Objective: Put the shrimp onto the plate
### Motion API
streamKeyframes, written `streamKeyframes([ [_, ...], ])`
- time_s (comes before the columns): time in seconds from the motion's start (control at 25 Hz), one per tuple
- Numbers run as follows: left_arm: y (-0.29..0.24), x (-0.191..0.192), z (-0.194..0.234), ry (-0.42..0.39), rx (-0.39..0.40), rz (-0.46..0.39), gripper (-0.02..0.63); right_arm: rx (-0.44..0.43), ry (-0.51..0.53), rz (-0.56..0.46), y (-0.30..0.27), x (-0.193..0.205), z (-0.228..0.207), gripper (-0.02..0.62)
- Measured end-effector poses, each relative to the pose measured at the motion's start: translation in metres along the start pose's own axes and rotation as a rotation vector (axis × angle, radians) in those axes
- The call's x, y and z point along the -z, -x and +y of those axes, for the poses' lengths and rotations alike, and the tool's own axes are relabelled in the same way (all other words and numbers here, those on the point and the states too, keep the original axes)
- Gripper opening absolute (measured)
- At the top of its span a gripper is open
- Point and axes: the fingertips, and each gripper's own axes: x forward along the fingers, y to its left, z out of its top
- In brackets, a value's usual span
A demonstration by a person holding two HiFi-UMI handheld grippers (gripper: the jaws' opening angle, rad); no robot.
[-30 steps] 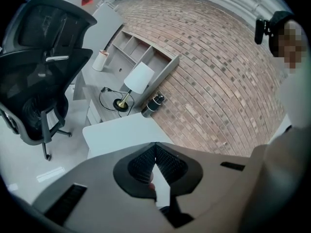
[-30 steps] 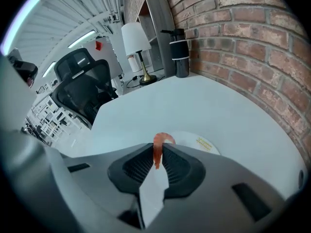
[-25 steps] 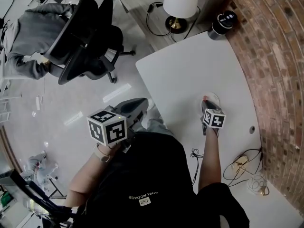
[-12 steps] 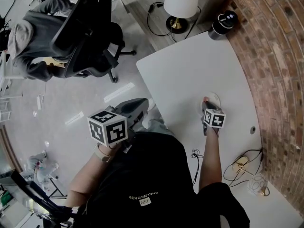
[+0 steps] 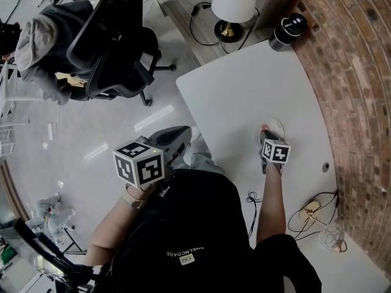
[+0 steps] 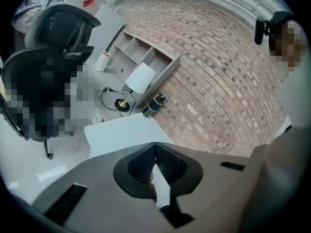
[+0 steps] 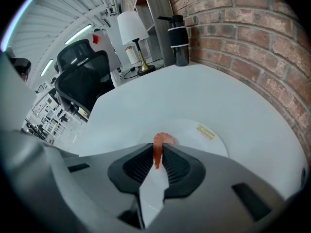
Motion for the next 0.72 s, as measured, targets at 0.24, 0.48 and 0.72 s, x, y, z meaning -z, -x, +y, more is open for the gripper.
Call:
streamKeyframes([
  [0.24, 0.0013, -0.0004, 0.0003, 0.001, -0.003, -0.003, 0.003, -0.001, 0.000, 0.010, -0.0017, 0.0021, -0.0005, 0.058],
  [0.48, 0.0008, -0.0009, 0.0004, 0.004, -0.004, -0.001, 0.003, -0.005, -0.002, 0.020, -0.0035, 0.0033, 0.0005, 0.058],
  [0.72, -0.0005, -0.0011, 0.0012, 0.007, -0.004, -0.002, 0.003, -0.008, 0.002, 0.025, -0.0056, 0.0030, 0.0004, 0.058],
])
